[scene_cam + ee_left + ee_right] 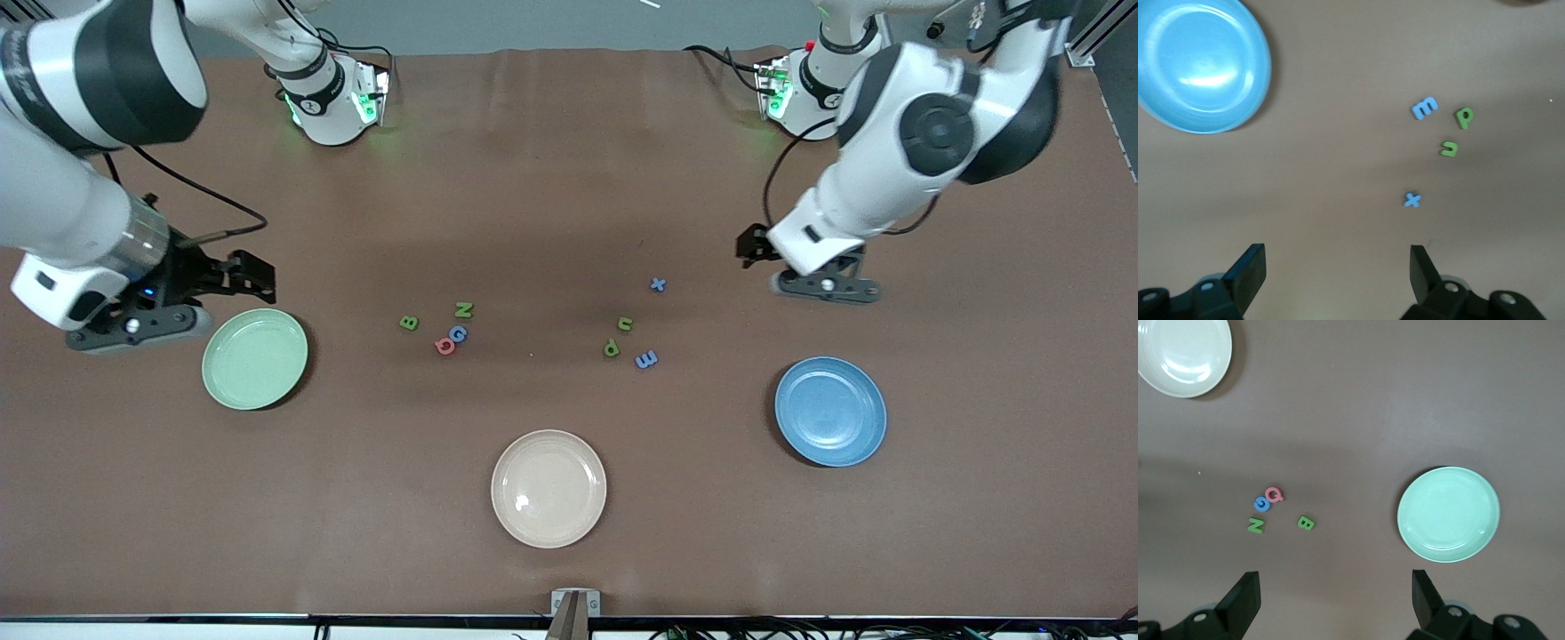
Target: Sort upper and lower case letters into plates
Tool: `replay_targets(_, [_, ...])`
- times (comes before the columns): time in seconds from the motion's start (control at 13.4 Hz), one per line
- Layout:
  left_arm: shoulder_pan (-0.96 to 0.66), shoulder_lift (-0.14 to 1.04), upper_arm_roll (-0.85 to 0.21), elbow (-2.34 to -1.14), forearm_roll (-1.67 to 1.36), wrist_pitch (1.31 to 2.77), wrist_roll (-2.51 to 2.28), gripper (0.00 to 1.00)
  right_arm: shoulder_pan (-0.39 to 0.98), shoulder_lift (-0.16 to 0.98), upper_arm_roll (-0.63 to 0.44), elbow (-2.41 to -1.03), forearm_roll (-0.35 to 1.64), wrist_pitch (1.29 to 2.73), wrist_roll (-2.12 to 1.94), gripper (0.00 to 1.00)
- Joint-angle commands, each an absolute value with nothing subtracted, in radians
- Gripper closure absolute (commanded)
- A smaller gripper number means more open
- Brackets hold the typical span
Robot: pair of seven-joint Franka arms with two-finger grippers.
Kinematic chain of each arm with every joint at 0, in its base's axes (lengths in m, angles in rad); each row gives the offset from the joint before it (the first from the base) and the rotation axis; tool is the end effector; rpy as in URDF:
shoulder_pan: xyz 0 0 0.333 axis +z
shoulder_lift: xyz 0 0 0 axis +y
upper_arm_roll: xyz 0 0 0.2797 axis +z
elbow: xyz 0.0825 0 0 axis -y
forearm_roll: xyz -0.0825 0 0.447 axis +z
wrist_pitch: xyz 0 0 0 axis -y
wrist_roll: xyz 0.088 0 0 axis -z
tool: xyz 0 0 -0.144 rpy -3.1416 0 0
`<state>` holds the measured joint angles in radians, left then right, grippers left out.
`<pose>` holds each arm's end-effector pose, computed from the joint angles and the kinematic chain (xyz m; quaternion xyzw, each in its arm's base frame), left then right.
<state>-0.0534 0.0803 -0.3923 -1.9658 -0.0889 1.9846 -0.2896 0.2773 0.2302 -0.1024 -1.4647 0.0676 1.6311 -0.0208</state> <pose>0.5552 -0.2741 0.3292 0.9963 -0.0587 -0.0460 0.0418 0.6636 0.1317 0.4646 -0.9947 -0.0955 0.0329 0.0195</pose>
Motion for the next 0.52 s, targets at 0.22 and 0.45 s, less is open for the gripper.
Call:
replay_targets(0.22, [-0.179, 0.202, -0.403, -2.102, -0.063, 2.192, -0.388, 0.3, 0.411, 0.278, -0.11, -1.716, 0.158, 1.918, 0.304, 0.0])
replay_targets(0.45, [-0.256, 0.308, -0.405, -2.103, 0.096, 2.268, -0.614, 0.29, 0.512, 0.296, -0.11, -1.859, 0.158, 2.115, 0.535, 0.0])
